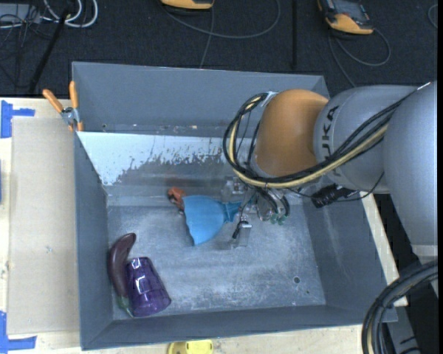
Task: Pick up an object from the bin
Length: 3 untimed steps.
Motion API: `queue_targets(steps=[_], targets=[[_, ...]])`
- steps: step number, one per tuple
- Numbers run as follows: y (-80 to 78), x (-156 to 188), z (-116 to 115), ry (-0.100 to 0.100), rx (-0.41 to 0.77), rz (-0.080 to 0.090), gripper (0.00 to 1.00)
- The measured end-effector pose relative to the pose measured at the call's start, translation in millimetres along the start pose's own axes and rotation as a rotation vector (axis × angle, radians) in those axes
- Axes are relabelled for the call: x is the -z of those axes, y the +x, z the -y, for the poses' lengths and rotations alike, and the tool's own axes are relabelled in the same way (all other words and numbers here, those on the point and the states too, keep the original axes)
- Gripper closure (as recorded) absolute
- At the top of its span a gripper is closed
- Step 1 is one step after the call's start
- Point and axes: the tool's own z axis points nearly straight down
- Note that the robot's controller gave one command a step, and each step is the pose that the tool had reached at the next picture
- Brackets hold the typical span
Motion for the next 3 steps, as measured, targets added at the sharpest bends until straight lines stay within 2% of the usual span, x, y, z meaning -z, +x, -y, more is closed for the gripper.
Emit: queue_targets(steps=[1,2,3], targets=[[0.0,0,0,0.000,0.000,0.000,0.00],[-6.3,-27,-11,0.000,0.023,0.006,1.00],[-6.3,-27,-11,0.000,0.023,0.006,1.00]])
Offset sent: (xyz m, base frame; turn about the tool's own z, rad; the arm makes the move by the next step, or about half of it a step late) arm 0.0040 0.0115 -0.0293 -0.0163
